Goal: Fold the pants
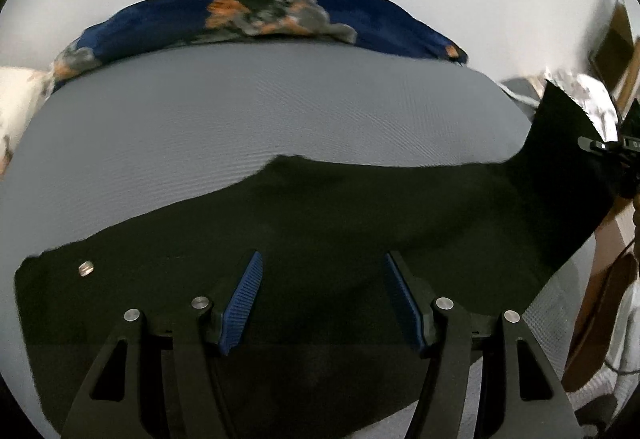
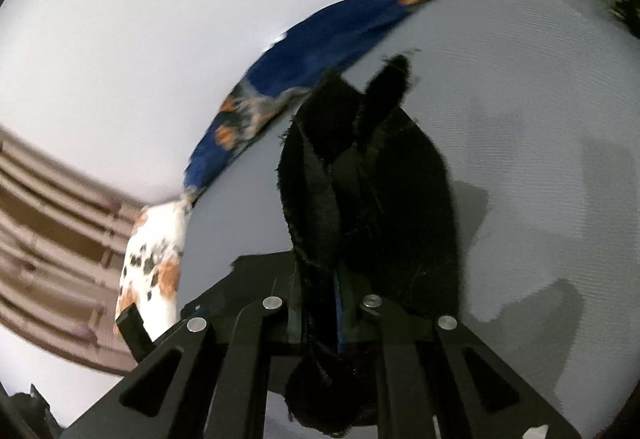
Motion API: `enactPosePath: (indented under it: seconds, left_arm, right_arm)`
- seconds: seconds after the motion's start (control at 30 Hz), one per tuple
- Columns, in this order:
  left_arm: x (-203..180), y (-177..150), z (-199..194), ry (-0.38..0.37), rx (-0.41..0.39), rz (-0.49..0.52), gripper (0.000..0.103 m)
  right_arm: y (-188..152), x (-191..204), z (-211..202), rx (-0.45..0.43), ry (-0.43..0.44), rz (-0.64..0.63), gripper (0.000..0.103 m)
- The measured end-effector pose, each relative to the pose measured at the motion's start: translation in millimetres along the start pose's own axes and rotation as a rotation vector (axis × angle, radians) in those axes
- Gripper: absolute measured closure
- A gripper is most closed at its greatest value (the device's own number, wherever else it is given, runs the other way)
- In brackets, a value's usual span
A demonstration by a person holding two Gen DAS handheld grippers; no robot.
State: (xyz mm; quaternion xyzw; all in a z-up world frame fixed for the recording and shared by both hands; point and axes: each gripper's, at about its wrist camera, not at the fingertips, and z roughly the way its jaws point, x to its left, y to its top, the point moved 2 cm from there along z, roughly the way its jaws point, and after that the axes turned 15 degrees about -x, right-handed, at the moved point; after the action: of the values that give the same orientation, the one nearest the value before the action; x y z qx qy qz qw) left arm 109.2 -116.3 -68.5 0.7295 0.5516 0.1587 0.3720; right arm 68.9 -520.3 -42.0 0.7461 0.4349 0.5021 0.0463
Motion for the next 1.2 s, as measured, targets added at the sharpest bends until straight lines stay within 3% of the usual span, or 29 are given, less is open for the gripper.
enactPosePath:
  seconds: [0.2,0.47,0.67,0.77,0.87,0.93,1.1,1.2]
  left_arm:
    - [37,-5,-27,0.028,-0.033,-0.062,0.04]
    - [71,-16,-50,0.033,-0.047,-0.136,0.04]
    - [77,-19,-55,-0.004,-0.05,-0.168,0.04]
    - [74,-21,-54,-0.028,-0.046,-0.168,0.04]
    - [70,-21,-51,-0.051,-0.036,-0.171,0.04]
    - [68,-22,-48,-0.07,-0.028,-0.18,0.04]
    - [62,-24,-46,-0.122,-0.003,-0.198,0.04]
    - [57,-28,-42,-0.18,0.032,-0.222,0.04]
  right_arm:
    - [-35,62,60,0.115,0.07,-0.074,0.093]
    - [-122,109,131,0.316,0.101,-0.182,0.093]
    - [-185,130,167,0.435,0.058,-0.336,0.093]
    - [-204,136,177,0.452,0.019,-0.433,0.092]
    - [-211,138,183,0.472,0.015,-0.446,0.08]
    - [-211,139,181,0.48,0.032,-0.427,0.064]
    - [-190,141,158,0.42,0.073,-0.368,0.061]
    - [-169,131,135,0.345,0.069,-0.318,0.051]
